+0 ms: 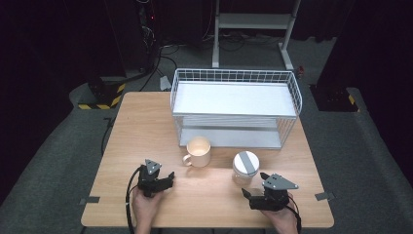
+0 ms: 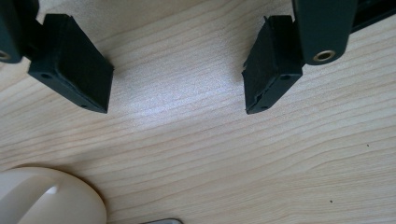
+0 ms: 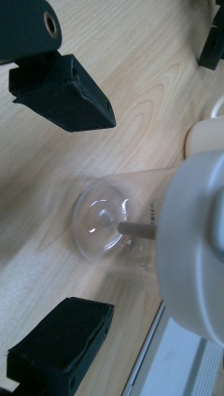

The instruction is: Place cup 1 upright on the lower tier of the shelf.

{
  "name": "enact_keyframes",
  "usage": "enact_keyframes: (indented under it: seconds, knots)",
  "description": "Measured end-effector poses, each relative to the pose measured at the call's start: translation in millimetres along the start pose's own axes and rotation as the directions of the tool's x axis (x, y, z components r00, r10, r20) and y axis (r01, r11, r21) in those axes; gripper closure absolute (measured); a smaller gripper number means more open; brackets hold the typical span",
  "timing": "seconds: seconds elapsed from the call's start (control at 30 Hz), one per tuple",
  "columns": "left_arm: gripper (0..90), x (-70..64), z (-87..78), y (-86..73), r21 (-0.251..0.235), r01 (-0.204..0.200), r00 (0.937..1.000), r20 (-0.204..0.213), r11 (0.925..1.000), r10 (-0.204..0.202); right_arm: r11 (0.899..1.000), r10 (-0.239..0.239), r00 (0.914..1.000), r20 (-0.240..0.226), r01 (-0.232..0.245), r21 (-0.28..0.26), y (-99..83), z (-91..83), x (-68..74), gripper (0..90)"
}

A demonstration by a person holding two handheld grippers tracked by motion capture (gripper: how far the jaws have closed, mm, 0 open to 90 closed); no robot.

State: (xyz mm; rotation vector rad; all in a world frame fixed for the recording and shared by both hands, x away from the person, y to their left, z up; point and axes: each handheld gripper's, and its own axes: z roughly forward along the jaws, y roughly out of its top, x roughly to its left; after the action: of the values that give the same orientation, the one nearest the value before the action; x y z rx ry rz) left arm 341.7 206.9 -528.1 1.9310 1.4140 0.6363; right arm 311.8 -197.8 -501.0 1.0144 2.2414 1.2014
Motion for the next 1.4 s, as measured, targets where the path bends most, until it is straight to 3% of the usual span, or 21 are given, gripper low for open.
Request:
enact_keyframes:
  seconds: [0.37,0.5,0.8,0.97,1.2,1.4]
  knots:
    - [24.5,0.2,0.1,-0.1,-0.003,0.003,1.0,-0.006,1.0,-0.003,1.0,0.006,1.0,0.008,-0.006,0.005,12.2,9.4,-0.3,10.0]
    - [24.5,0.5,0.4,0.5,0.001,0.004,1.0,-0.005,1.0,-0.004,1.0,0.028,0.9996,0.004,-0.028,-0.006,15.0,13.1,-4.6,9.9]
    - [24.1,0.1,1.3,0.7,-0.006,0.005,1.0,-0.003,1.0,-0.005,0.999,0.022,0.9997,0.014,-0.022,0.026,22.8,26.4,-7.8,10.0]
    - [24.1,-0.2,1.3,0.7,-0.006,0.006,1.0,-0.002,1.0,-0.006,1.0,0.024,0.9995,0.02,-0.024,0.014,24.6,29.5,-9.5,12.4]
    - [24.2,0.5,0.8,0.7,0.0,0.003,1.0,-0.004,1.0,-0.003,0.998,0.026,0.9993,0.025,-0.028,0.061,25.4,46.3,-5.6,13.1]
    - [24.1,0.5,0.8,0.7,0.001,0.002,1.0,-0.004,1.0,-0.002,0.999,0.028,0.9993,0.026,-0.029,0.041,28.1,49.3,-3.2,15.6]
